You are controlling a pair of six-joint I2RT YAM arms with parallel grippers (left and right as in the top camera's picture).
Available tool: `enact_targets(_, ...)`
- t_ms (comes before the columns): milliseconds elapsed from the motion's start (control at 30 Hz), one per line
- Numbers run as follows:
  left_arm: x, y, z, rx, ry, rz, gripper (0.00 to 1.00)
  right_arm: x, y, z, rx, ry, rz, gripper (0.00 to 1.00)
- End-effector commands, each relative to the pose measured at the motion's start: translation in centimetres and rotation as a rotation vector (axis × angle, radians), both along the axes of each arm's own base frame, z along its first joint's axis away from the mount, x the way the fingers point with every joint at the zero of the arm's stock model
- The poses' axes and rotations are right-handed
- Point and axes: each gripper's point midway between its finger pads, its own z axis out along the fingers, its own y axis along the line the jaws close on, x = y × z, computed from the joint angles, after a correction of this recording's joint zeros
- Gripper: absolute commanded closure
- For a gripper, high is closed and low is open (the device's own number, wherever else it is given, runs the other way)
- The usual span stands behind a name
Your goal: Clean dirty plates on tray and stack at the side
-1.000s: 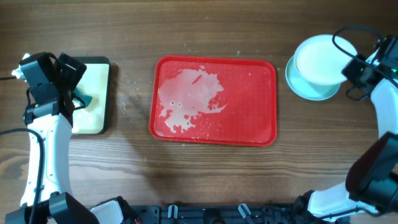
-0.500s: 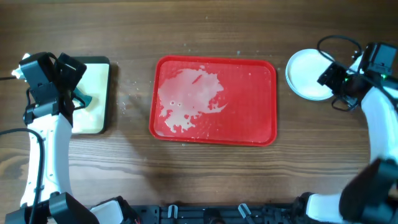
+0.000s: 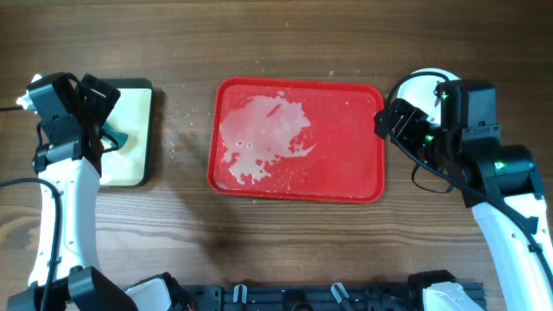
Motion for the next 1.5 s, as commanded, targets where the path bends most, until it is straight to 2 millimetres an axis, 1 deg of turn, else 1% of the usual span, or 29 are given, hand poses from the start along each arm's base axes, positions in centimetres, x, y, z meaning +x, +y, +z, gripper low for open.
enact_targets(0,0.2,0.1,0.3,0.003,-0.006,0.000,0.00,0.1,0.2,0.1,0.014,0.002,-0.010,0.00)
enact_targets(67,0.2,0.1,0.3,0.003,-0.006,0.000,0.00,0.0,-0.4,0.5,-0.009,-0.021,-0.029,0.00)
enact_targets(133,0.2,0.1,0.3,0.003,-0.006,0.000,0.00,-0.3,-1.6,1.3,-0.057,-0.063,-0.067,0.00)
enact_targets(167,0.2,0.1,0.3,0.003,-0.006,0.000,0.00,-0.6,-1.7,1.6,-0.066,-0.090,-0.062,0.00)
enact_targets(200,0.2,0.1,0.3,0.003,-0.006,0.000,0.00,-0.5,-1.7,1.8,-0.081,-0.142,-0.036,0.00)
enact_targets(267,0.2,0.1,0.3,0.003,-0.006,0.000,0.00,0.0,-1.6,1.8,-0.107,-0.300,0.017,0.00)
enact_targets(333,0.2,0.1,0.3,0.003,-0.006,0.000,0.00,0.4,-1.2,0.9,-0.114,-0.482,0.057,0.00)
enact_targets(367,0.2,0.1,0.3,0.003,-0.006,0.000,0.00,0.3,-0.9,-0.1,-0.112,-0.600,0.077,0.00)
enact_targets(433,0.2,0.1,0.3,0.003,-0.006,0.000,0.00,-0.3,-1.0,-1.5,-0.112,-0.722,0.072,0.00)
enact_targets(533,0.1,0.1,0.2,0.003,-0.006,0.000,0.00,-1.5,-1.2,-4.0,-0.110,-0.827,0.065,0.00)
enact_targets(633,0.1,0.1,0.2,0.002,-0.003,0.000,0.00,-2.6,-1.4,-4.8,-0.104,-0.905,0.056,0.00)
enact_targets(733,0.1,0.1,0.2,0.002,-0.003,0.000,0.00,-3.3,-1.7,-5.0,-0.115,-0.947,0.047,0.00)
enact_targets(767,0.1,0.1,0.2,0.002,-0.003,0.000,0.00,-3.4,-2.1,-5.2,-0.120,-0.949,0.036,0.00)
enact_targets(900,0.1,0.1,0.2,0.002,-0.003,0.000,0.00,-3.9,-3.2,-5.0,-0.159,-0.960,0.015,0.00)
enact_targets(1033,0.1,0.1,0.2,0.002,-0.003,0.000,0.00,-4.3,-3.3,-5.9,-0.196,-0.936,0.037,0.00)
enact_targets(1133,0.1,0.1,0.2,0.002,-0.003,0.000,0.00,-4.6,-3.3,-5.8,-0.280,-0.955,0.082,0.00)
enact_targets(1200,0.1,0.1,0.2,0.002,-0.003,0.000,0.00,-4.9,-3.3,-4.7,-0.379,-1.015,0.127,0.00)
enact_targets(1267,0.1,0.1,0.2,0.002,-0.003,0.000,0.00,-5.0,-3.3,-4.5,-0.452,-1.036,0.162,0.00)
enact_targets(1400,0.1,0.1,0.2,0.002,-0.003,0.000,0.00,-4.9,-3.6,-4.5,-0.531,-1.038,0.187,0.00)
enact_targets(1467,0.1,0.1,0.2,0.002,-0.003,0.000,0.00,-4.9,-3.5,-4.5,-0.537,-1.039,0.191,0.00)
